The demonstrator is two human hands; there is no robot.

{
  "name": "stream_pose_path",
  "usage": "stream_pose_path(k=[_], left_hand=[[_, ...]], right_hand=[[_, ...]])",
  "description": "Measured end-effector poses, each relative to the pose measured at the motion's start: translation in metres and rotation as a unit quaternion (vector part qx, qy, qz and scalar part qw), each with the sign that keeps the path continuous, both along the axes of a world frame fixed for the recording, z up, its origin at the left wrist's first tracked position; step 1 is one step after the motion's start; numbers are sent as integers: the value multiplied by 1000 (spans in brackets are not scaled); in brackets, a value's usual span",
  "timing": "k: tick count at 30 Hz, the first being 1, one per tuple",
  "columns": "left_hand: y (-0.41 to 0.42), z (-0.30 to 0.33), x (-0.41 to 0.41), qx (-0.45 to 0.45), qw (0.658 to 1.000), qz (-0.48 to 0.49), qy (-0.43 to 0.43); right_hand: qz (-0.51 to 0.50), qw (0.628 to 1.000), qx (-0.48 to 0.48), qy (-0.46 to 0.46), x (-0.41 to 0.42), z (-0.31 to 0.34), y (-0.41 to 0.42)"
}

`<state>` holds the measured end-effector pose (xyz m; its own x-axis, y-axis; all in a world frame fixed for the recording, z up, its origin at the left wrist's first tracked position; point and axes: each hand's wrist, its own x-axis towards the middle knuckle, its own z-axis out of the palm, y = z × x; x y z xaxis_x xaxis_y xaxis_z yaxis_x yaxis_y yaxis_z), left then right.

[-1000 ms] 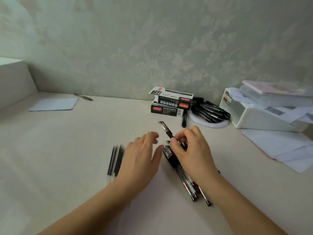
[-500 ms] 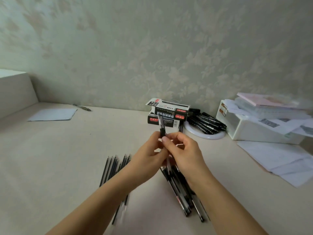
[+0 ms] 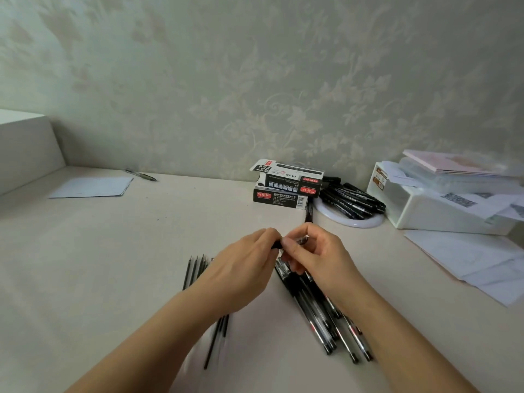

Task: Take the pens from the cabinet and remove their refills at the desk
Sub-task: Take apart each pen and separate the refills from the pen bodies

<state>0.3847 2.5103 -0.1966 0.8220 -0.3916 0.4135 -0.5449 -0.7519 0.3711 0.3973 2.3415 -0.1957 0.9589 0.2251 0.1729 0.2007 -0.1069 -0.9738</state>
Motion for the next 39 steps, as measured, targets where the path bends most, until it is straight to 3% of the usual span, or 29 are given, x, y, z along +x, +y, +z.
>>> stream_pose_path(k=[5,10,17,21,25,28,33,35,39], left_hand=[[4,3,1,19,1000,-7,1],[9,6,3,114,987,75,-81],[12,4,5,117,984,111,-74],[14,1,9,103,984,130,-65],[16,-3,12,94,984,148,-39],[24,-6,15,77,983,167,-2],[22,-11,14,45,991,122,19],[20,-9,14,49,992,118,2],[17,-11,12,58,992,112,0]], right_hand=[[4,999,-4,-34,-6,2,0],[6,999,20,-39,-10,3,4],[32,999,44,1,-11,0,3],[11,999,34,-28,-11,1,-1],[-58,994,-25,-84,-9,-3,-4],[-128,969,-143,-154,-7,-5,-12],[-29,885,-390,-252,-14,-17,-5],[-1,860,-428,-278,-16,-21,2],[5,846,-447,-291,-16,-21,4]])
